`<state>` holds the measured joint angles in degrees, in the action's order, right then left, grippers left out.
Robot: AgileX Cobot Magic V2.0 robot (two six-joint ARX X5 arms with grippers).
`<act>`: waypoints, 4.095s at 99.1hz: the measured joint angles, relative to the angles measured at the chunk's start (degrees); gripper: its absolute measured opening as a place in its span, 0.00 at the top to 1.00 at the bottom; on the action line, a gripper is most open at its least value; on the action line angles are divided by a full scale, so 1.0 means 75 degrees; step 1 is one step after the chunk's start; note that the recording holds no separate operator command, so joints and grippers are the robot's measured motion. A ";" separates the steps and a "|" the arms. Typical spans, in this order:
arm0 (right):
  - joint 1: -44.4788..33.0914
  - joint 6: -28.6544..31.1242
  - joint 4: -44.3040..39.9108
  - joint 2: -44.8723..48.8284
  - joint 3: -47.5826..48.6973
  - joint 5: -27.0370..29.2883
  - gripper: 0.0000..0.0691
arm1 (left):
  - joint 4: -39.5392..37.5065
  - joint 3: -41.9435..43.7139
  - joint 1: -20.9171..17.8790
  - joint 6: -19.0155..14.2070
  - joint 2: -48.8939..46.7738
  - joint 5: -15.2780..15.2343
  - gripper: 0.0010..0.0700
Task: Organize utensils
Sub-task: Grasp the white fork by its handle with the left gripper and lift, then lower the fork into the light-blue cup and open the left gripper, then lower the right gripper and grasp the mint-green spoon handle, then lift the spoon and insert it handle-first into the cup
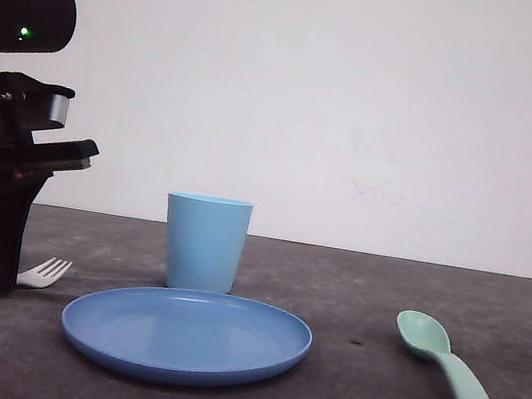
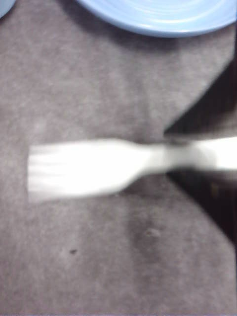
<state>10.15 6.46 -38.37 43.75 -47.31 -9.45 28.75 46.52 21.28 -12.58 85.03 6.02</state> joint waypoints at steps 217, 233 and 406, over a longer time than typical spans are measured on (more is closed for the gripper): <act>0.1693 0.1384 -0.0458 0.1244 -0.0032 0.0134 0.40 | -0.6015 0.0047 0.1177 -0.0560 -0.1813 -0.0096 0.58; 0.2629 0.2168 -0.0565 0.2294 -0.0032 0.0924 0.41 | -0.4809 0.0047 0.1279 -0.0560 -0.3107 -0.0090 0.58; 0.4686 0.2617 0.4167 0.4616 -0.1859 0.3459 0.91 | -0.1081 0.0047 0.1303 -0.0565 -0.5735 0.0029 0.58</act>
<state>45.30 26.09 -7.11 78.37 -61.25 16.49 20.64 46.87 31.05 -16.82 42.02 6.24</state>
